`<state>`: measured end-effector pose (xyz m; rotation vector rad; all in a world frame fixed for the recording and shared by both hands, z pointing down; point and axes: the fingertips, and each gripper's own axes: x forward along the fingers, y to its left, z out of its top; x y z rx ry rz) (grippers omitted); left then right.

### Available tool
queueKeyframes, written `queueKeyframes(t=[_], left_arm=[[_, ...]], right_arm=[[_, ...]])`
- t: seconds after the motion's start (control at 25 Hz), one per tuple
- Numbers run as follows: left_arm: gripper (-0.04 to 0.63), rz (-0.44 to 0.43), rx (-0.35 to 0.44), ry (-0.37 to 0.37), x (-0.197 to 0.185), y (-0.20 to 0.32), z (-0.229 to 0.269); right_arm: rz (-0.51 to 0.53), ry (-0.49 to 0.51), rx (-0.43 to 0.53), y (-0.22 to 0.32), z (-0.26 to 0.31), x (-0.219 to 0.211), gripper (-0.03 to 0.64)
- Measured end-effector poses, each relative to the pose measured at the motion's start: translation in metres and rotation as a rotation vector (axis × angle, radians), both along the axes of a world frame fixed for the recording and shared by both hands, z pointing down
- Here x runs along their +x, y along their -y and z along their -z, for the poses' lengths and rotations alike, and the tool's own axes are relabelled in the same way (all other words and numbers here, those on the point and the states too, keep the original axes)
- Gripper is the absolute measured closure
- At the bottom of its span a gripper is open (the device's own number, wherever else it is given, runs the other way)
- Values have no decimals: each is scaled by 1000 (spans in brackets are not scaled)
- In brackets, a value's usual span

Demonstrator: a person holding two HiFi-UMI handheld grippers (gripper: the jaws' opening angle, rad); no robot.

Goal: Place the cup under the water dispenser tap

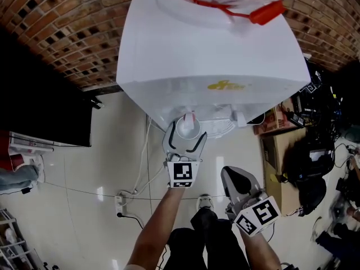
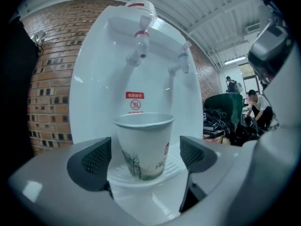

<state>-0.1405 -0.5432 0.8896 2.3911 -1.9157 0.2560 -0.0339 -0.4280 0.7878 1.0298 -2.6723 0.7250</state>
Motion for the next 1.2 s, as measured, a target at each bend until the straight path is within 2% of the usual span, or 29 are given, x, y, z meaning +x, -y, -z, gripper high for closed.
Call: queueKeyframes(t=[0.16, 0.32, 0.48, 0.6, 0.8, 0.84, 1.04, 1.12, 1.2], left_arm=[[140, 37, -71, -37, -9, -30, 5], [141, 65, -131, -59, -24, -61, 35], [149, 76, -143, -98, -30, -88, 98], [162, 40, -149, -153, -24, -113, 160], [262, -39, -145, -160, -5, -156, 269], [290, -40, -146, -170, -3, -163, 287], [333, -17, -169, -218, 2, -203, 360], [407, 3, -172, -227, 0, -216, 388], [533, 25, -159, -226, -3, -231, 416]], right_arm=[[-6, -9, -15, -2, 19, -6, 617], [-3, -4, -21, -6, 61, -14, 617], [-20, -18, -30, -8, 104, -13, 617], [-37, -15, -38, -11, 141, -13, 616], [-18, -37, -46, -23, 211, -13, 617], [-11, -44, -49, -27, 222, -12, 616], [3, -62, -72, -61, 271, 0, 615], [7, -63, -64, -73, 295, 4, 617], [10, -59, -47, -85, 319, 7, 617]])
